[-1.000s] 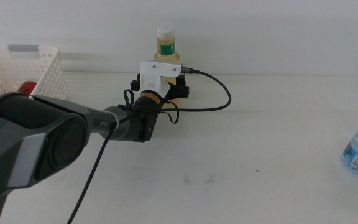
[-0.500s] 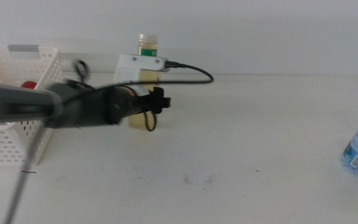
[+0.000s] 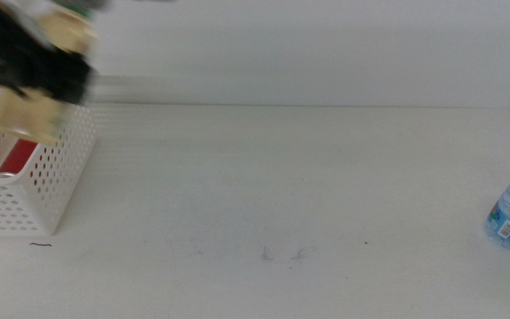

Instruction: Use arms to grab the bottles and put them into the dustbin to the left of the table.

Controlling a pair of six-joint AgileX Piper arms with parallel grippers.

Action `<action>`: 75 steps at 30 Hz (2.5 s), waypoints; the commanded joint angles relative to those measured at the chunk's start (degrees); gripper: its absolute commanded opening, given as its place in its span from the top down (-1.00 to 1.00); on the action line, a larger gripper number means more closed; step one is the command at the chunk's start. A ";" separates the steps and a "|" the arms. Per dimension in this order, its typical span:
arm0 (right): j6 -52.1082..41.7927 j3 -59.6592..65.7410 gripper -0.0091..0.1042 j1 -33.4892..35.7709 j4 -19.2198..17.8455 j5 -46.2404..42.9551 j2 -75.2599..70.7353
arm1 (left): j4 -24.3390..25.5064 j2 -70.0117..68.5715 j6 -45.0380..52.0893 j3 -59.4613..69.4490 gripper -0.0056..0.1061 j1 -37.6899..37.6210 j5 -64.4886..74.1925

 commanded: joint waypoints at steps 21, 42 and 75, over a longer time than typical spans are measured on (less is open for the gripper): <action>-0.31 0.16 -0.47 -0.50 -0.53 -0.36 -0.26 | -2.32 26.68 10.49 -19.42 0.74 20.09 8.16; -0.31 0.16 -0.47 -0.50 -0.53 -0.36 -0.26 | -9.73 6.27 1.07 -17.47 -0.78 15.36 14.47; 2.16 0.16 -0.47 -0.50 1.36 -0.36 -0.26 | -34.30 -31.15 15.14 -12.62 -0.78 -11.50 14.47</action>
